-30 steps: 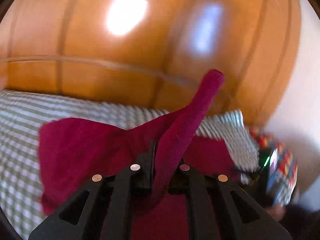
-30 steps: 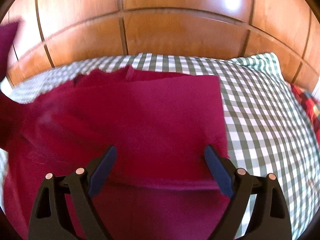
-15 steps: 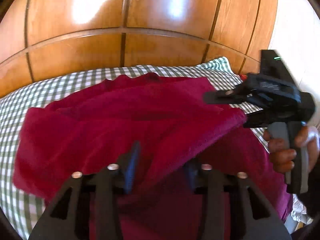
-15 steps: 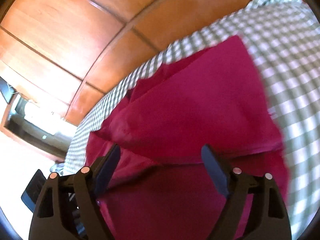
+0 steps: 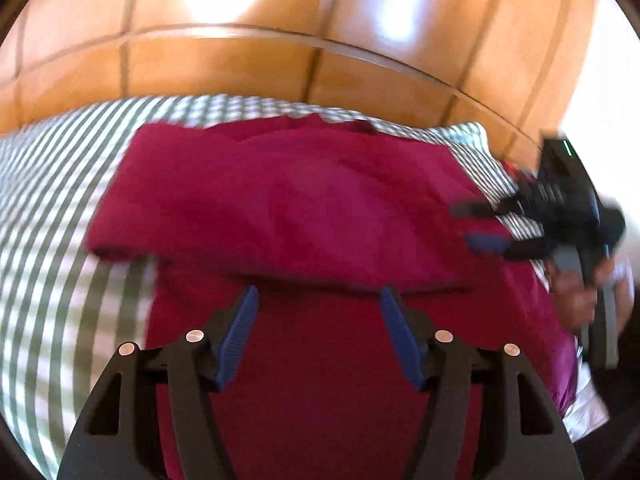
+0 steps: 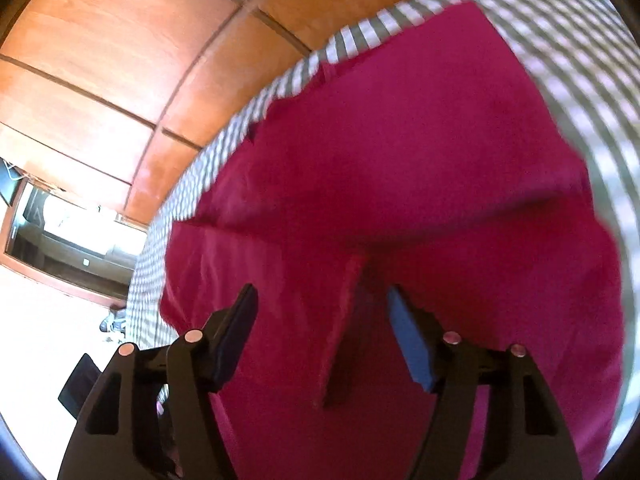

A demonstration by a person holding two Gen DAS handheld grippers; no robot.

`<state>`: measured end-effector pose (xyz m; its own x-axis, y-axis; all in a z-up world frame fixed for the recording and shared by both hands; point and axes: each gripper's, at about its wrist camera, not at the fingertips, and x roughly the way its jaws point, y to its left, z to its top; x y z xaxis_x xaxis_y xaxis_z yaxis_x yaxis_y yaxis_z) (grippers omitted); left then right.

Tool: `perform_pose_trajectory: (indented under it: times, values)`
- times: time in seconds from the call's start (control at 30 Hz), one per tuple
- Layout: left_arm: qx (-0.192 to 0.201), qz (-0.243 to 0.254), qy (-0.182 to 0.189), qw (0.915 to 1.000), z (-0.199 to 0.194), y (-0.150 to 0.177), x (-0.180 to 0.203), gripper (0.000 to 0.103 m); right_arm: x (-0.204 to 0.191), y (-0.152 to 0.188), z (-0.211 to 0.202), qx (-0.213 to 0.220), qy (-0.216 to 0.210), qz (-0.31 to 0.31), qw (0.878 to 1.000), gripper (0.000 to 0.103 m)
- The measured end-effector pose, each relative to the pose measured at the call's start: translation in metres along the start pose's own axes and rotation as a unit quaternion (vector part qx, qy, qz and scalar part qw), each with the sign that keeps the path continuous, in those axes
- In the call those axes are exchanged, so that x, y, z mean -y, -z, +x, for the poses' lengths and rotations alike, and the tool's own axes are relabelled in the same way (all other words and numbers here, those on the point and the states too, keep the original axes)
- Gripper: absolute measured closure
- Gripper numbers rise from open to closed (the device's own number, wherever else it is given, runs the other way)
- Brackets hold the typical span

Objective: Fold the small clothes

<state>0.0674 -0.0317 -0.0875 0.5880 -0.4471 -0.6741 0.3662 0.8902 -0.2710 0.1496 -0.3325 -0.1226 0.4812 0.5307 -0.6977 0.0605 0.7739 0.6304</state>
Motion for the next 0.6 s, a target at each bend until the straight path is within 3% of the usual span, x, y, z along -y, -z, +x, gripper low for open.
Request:
perform_pose_trajectory:
  times: [0.1,0.17,0.2,0.43,0.6]
  values:
    - [-0.002,-0.064,0.004,0.9979,-0.002,0.006,-0.028,0.041,-0.019,0.011,0.010,0.004,0.037,-0.050,0.998,0.049]
    - [-0.001,-0.090,0.006,0.9960,-0.004,0.006,-0.038,0.041,-0.032,0.010,0.016,-0.005,0.053,-0.073,0.996,0.086]
    - [0.000,-0.092,0.006,0.9957,-0.005,0.005,-0.039,0.041,-0.039,0.007,0.014,-0.003,0.061,-0.089,0.994,0.093]
    - [0.021,-0.101,0.005,0.9946,0.001,-0.017,-0.041,0.041,-0.111,-0.041,-0.053,0.098,0.055,-0.194,0.975,0.095]
    - [0.035,-0.137,-0.011,0.9899,0.013,-0.035,-0.056,0.041,-0.106,-0.082,-0.089,0.160,0.081,-0.191,0.965,0.095]
